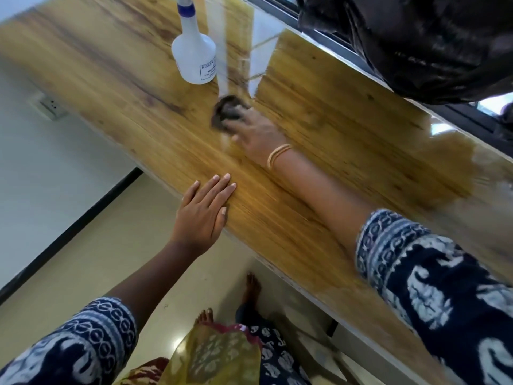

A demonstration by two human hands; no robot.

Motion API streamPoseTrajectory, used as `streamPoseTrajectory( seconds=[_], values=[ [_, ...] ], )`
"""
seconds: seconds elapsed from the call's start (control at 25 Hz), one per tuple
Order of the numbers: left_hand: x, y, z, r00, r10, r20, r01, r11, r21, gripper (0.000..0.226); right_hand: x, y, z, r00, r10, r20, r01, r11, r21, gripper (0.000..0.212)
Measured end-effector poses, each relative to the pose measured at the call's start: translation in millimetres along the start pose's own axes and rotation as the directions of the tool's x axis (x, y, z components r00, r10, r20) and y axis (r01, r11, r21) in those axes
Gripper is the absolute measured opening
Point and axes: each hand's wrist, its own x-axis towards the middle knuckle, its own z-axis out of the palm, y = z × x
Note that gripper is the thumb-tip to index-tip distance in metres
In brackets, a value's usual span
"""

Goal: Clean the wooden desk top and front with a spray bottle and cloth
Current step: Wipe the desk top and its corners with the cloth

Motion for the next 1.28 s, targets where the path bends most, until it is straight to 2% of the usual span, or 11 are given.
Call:
streamPoseTrajectory(
  seconds=[0.08,0.16,0.28,0.36,0.44,0.68,0.8,0.88,0.96,1.12,1.28],
  values=[
    [1,1,-2,1.0,0.004,0.005,-0.004,1.0,0.015,0.051,-11,-16,4,0.949,-0.284,0.135,0.289,0.957,-0.021,0.046],
    [2,2,-3,1.0,0.002,0.006,-0.002,1.0,0.011,0.051,-4,8,-5,0.938,-0.317,0.139,0.328,0.942,-0.069,0.047],
    [0,2,-3,1.0,0.001,0.003,-0.001,1.0,0.006,0.051,9,78,-24,0.978,0.205,-0.031,-0.207,0.975,-0.087,0.047],
    [2,2,-2,1.0,-0.005,-0.007,0.005,1.0,0.0,0.05,0,123,-33,0.802,0.596,-0.032,-0.594,0.802,0.055,0.048],
    [0,3,-2,1.0,-0.016,-0.01,0.015,1.0,-0.007,0.05,-19,128,-31,0.699,0.715,-0.015,-0.709,0.696,0.114,0.049],
    [-1,3,-6,0.999,-0.005,0.043,0.005,1.0,0.008,0.05,-115,-12,7,0.956,0.285,-0.068,-0.282,0.958,0.047,0.045],
    [-1,5,-7,0.998,-0.006,0.063,0.003,0.999,0.041,0.05,-192,-68,31,0.984,0.167,-0.058,-0.166,0.986,0.024,0.044],
    [-1,9,-10,0.997,-0.011,0.071,0.007,0.998,0.061,0.049,-214,-59,34,0.949,0.296,-0.11,-0.297,0.955,0.013,0.044],
    [-1,14,-12,0.994,-0.037,0.1,0.03,0.997,0.066,0.05,-228,-30,27,0.836,0.522,-0.17,-0.524,0.851,0.037,0.045],
    [-5,25,-11,0.983,-0.09,0.163,0.08,0.994,0.069,0.055,-304,7,23,0.497,0.835,-0.236,-0.845,0.527,0.088,0.045],
    [-10,36,-11,0.976,-0.11,0.187,0.103,0.994,0.045,0.055,-302,-13,23,0.009,0.976,-0.218,-0.965,0.066,0.254,0.046]
  ],
)
